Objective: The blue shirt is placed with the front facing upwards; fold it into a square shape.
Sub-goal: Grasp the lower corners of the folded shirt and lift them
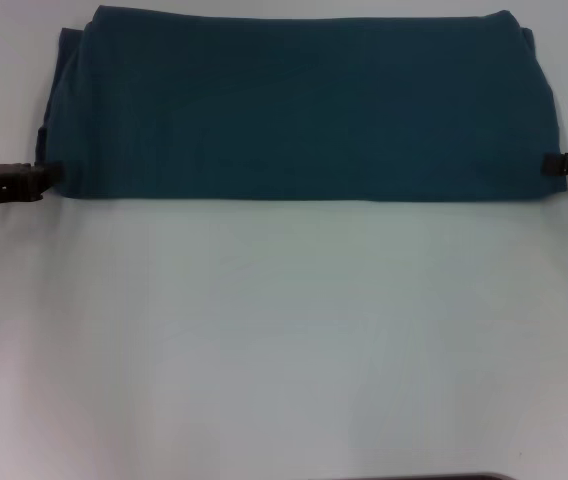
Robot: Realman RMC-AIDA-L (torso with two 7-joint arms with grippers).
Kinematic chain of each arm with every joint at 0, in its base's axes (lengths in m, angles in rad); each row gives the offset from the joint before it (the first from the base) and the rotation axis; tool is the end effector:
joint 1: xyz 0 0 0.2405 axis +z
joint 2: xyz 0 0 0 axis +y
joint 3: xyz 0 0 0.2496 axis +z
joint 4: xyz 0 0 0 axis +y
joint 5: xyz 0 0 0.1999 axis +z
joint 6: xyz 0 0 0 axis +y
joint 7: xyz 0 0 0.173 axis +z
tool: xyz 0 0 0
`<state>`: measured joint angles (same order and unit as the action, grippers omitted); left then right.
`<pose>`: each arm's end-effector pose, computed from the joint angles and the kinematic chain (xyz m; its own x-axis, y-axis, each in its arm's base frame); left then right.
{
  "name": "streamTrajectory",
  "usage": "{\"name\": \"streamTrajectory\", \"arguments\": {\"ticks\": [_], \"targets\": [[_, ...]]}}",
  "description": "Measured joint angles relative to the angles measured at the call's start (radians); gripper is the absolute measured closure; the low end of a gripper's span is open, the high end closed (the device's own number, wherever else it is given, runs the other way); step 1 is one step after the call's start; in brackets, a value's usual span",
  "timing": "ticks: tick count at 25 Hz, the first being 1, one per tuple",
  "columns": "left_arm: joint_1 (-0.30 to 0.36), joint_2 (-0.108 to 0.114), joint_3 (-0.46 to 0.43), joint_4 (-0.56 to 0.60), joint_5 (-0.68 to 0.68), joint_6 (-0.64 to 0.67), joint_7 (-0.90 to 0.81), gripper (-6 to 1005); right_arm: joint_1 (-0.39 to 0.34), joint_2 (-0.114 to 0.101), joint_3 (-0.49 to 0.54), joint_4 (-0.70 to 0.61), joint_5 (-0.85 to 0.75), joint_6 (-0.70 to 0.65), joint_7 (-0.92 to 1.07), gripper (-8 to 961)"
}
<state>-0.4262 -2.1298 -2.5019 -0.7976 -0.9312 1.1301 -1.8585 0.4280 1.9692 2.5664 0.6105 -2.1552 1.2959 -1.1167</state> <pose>-0.3324 0.3472 -0.0034 0.5127 0.6917 0.5086 0.8558 -0.3647 -0.3668 0.3527 0.3286 0.0264 0.2520 -0.7948 -0.5521 -0.9677 -0.2138 -0.1339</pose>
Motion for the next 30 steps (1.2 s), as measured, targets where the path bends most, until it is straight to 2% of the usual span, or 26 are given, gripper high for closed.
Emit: {"name": "streamTrajectory", "arguments": {"ticks": [3, 8, 11, 19, 24, 30], "targets": [[0.0, -0.001, 0.0, -0.003, 0.0, 0.005, 0.0, 786, 0.0, 0.0, 0.0, 0.0, 0.0, -0.001, 0.0, 933], [0.005, 0.007, -0.002, -0.01, 0.0, 0.049, -0.006, 972, -0.011, 0.0, 0.0, 0.0, 0.006, 0.004, 0.0, 934], [0.016, 0.016, -0.008, -0.021, 0.0, 0.096, -0.008, 991, -0.018, 0.0, 0.001, 0.0, 0.006, 0.009, -0.003, 934], [0.055, 0.019, -0.013, -0.076, -0.002, 0.185, -0.014, 991, -0.049, 0.008, 0.037, 0.017, 0.008, 0.078, -0.036, 934], [0.077, 0.035, -0.014, -0.087, -0.001, 0.253, -0.018, 991, -0.097, 0.028, 0.077, 0.066, 0.008, 0.133, -0.038, 934], [0.096, 0.06, -0.015, -0.088, 0.0, 0.335, -0.016, 990, -0.144, 0.034, 0.126, 0.076, 0.008, 0.19, -0.038, 933]]}}
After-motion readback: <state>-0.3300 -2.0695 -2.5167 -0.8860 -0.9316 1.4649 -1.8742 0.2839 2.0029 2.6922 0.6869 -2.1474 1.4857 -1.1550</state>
